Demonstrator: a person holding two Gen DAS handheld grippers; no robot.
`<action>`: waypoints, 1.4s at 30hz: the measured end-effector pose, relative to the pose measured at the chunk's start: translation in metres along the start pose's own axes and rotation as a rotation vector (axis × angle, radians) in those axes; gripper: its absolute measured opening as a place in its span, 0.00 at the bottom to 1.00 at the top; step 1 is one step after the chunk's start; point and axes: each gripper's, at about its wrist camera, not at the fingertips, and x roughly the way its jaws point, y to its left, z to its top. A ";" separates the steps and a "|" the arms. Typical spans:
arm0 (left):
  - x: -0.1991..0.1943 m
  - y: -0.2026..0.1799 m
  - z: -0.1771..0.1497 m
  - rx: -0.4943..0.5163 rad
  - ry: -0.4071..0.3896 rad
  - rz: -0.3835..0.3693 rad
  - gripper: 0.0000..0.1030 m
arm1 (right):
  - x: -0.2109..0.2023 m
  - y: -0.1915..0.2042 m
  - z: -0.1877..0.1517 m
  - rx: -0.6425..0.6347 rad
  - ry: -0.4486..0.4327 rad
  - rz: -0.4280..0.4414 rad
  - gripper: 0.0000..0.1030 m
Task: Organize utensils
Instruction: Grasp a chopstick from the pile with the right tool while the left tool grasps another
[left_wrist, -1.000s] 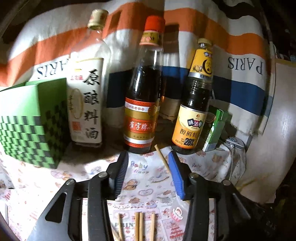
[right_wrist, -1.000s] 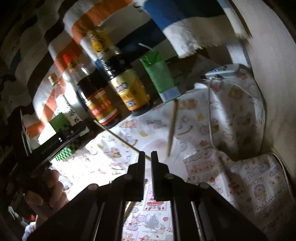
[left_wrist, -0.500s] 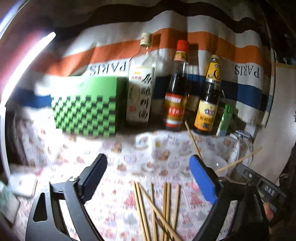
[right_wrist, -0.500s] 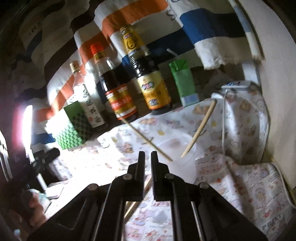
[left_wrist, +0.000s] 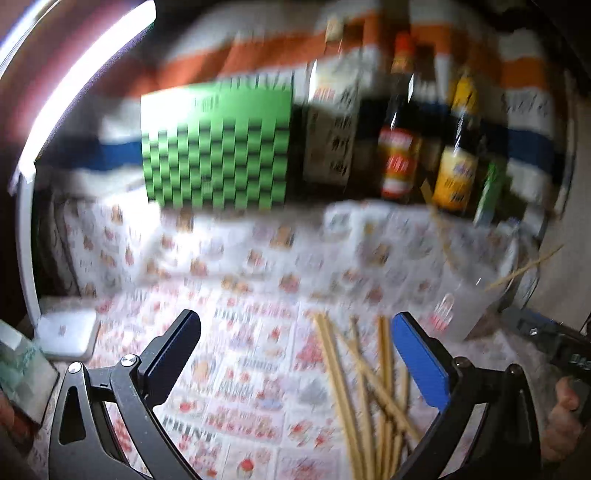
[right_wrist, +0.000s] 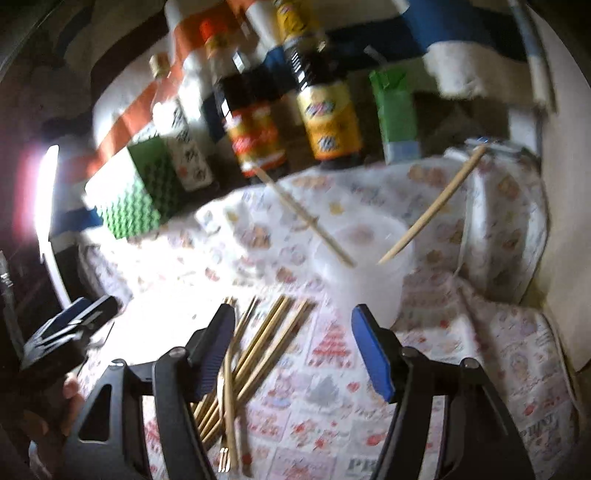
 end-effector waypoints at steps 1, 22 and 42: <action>0.008 0.002 -0.002 -0.011 0.046 -0.001 0.99 | 0.005 0.003 -0.003 -0.012 0.024 0.002 0.61; 0.054 0.025 -0.015 -0.068 0.232 0.129 0.99 | 0.054 0.065 -0.067 -0.262 0.363 0.067 0.26; 0.090 0.005 -0.041 -0.014 0.454 0.022 0.70 | 0.063 0.064 -0.076 -0.282 0.403 0.056 0.06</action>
